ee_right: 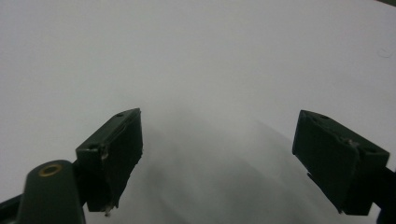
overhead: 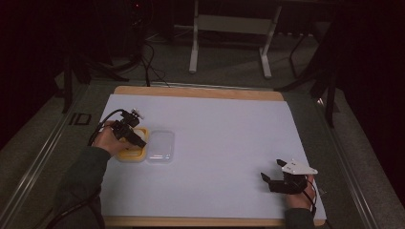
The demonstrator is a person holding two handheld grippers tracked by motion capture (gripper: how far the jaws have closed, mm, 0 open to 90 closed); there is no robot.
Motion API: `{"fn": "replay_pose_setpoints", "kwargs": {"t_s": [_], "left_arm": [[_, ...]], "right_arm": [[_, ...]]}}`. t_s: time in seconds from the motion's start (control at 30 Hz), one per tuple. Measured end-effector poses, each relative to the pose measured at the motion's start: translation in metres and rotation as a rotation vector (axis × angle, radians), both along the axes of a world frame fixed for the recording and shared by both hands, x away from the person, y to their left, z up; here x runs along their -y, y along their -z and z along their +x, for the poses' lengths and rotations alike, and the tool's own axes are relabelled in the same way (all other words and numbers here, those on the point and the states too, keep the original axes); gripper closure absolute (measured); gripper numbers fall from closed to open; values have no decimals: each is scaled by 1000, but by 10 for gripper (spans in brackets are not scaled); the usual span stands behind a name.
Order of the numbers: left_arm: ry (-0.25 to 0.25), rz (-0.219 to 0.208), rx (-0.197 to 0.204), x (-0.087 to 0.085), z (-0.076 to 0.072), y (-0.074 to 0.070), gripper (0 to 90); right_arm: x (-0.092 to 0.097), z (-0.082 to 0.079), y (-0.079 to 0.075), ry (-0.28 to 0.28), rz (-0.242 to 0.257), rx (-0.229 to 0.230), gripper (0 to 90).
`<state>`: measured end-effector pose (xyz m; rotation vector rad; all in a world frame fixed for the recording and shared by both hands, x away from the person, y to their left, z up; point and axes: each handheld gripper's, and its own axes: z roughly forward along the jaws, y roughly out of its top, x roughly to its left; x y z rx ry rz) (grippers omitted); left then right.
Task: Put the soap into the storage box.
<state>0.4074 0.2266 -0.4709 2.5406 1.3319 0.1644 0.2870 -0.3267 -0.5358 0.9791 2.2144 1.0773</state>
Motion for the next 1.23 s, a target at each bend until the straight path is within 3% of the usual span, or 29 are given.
{"fn": "replay_pose_setpoints", "kwargs": {"t_s": [0.3, 0.37, 0.43, 0.5, 0.6, 0.67, 0.83, 0.9, 1.1, 1.23], "left_arm": [[-19, 28, -24, -8, 0, 7, 238], [16, 46, -28, -7, -2, 11, 237], [7, 25, -15, -9, -3, 11, 223], [-7, -4, -24, -11, -1, 9, 88], [-5, 8, -12, -10, 0, 6, 48], [0, -8, -1, -10, -2, 4, 46], [12, -42, 59, -9, -7, -7, 79], [28, -52, 98, -6, -11, -13, 182], [100, -62, 213, 7, -28, -30, 266], [141, -136, 301, 17, -50, -37, 324]], "right_arm": [[0, 0, 0, 0, -1, 0, 161], [0, 0, 0, 0, -2, 1, 161], [0, 0, 0, 0, -3, 1, 161], [-1, 0, 0, -1, -5, 1, 161], [0, 0, 0, 0, -3, 3, 161], [0, 0, 0, 0, -2, 2, 161], [0, 0, 0, 1, -2, 2, 161], [0, 0, 0, 2, -4, 2, 161], [0, 0, 0, 6, -3, 1, 161], [0, 1, 0, 9, 3, -4, 160]]}}
